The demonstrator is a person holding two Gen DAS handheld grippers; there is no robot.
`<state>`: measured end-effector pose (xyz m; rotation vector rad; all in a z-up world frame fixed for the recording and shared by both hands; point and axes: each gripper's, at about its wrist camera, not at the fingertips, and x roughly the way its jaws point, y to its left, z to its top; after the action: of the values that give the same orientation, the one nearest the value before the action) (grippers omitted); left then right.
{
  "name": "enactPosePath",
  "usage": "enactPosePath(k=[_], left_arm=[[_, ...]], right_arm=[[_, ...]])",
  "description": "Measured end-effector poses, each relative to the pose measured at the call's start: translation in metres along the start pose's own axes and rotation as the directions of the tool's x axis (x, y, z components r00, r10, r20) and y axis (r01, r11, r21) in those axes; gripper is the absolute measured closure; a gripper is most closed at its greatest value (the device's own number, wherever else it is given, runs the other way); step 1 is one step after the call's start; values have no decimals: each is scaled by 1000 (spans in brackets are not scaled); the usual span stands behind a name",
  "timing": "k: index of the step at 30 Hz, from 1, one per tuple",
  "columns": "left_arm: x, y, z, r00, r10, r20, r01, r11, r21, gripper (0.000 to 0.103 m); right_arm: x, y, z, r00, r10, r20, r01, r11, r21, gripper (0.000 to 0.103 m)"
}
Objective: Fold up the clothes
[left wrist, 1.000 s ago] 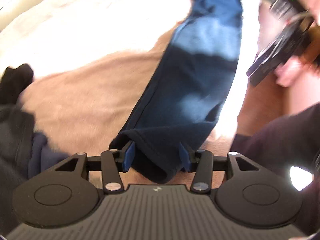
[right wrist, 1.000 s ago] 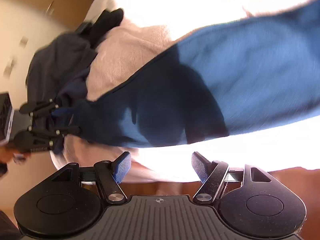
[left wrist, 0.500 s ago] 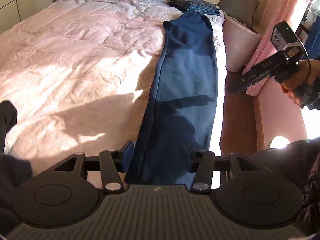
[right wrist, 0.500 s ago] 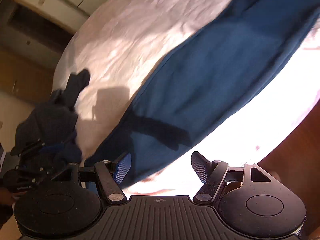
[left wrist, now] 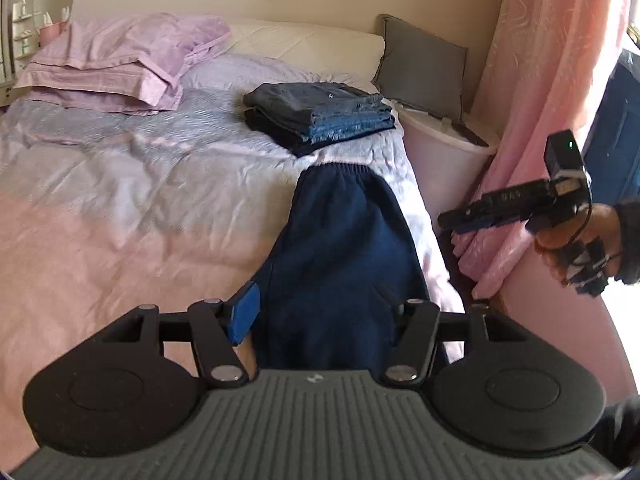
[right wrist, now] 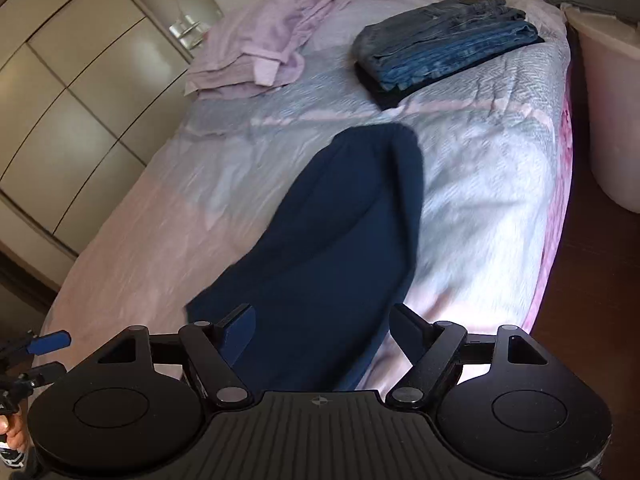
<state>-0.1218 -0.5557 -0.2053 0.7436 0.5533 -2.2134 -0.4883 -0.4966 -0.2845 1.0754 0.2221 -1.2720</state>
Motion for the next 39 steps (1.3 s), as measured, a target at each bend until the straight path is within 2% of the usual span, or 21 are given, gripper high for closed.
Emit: enactPosePath(k=[4, 6, 8, 10, 12, 14, 15, 18, 19, 20, 21, 22, 24, 26, 28, 30, 33, 37, 39], left_arm=[[132, 19, 73, 996, -82, -41, 80, 996, -46, 47], [190, 32, 99, 988, -132, -78, 125, 989, -80, 47], [237, 44, 110, 976, -172, -132, 159, 981, -108, 47], [276, 52, 110, 950, -225, -216, 198, 970, -139, 49], [310, 59, 108, 913, -282, -295, 240, 956, -172, 49], [326, 59, 101, 883, -317, -346, 270, 946, -180, 48], [333, 60, 99, 869, -333, -366, 281, 941, -188, 48], [342, 66, 98, 847, -373, -379, 302, 924, -236, 56], [342, 67, 99, 844, -378, -381, 303, 922, -242, 61], [340, 68, 99, 842, -382, -380, 308, 920, -242, 63], [336, 69, 99, 843, -385, -377, 315, 920, -235, 64], [331, 69, 100, 844, -387, -372, 321, 919, -229, 64], [325, 70, 101, 849, -387, -361, 322, 919, -227, 63], [318, 71, 102, 854, -387, -347, 322, 918, -231, 61], [310, 73, 103, 860, -395, -324, 330, 914, -237, 51], [303, 78, 103, 867, -401, -295, 338, 910, -242, 50], [298, 90, 100, 869, -416, -267, 344, 897, -278, 46], [309, 87, 93, 857, -415, -305, 341, 901, -269, 46], [313, 86, 90, 852, -419, -313, 345, 900, -267, 46]], right_arm=[[62, -74, 75, 999, 36, 12, -37, 995, 88, 26], [83, -96, 95, 996, 85, -5, -84, 989, 122, 26], [100, -111, 107, 990, 136, -29, -130, 980, 152, 26], [114, -120, 111, 984, 166, -58, -153, 971, 182, 26], [121, -129, 110, 976, 209, -57, -192, 956, 220, 26], [123, -132, 107, 969, 242, -56, -221, 945, 243, 26], [124, -134, 106, 965, 257, -55, -235, 938, 254, 26], [127, -139, 104, 957, 285, -46, -259, 918, 301, 26], [129, -141, 104, 956, 292, -41, -264, 908, 324, 29], [130, -143, 107, 957, 289, -38, -261, 907, 331, 38], [131, -144, 110, 958, 285, -34, -257, 906, 337, 41], [131, -144, 113, 959, 280, -32, -253, 906, 340, 41], [124, -134, 123, 969, 244, -40, -224, 937, 268, 42], [114, -121, 129, 977, 208, -56, -195, 964, 179, 78], [106, -108, 139, 969, 241, -54, -235, 967, 101, 84], [101, -96, 147, 943, 330, -43, -327, 943, 52, 85], [112, -90, 160, 919, 388, -62, -391, 920, -30, 85], [144, -121, 155, 931, 346, -117, -346, 938, 14, 84], [148, -127, 151, 932, 338, -128, -339, 941, 11, 72]])
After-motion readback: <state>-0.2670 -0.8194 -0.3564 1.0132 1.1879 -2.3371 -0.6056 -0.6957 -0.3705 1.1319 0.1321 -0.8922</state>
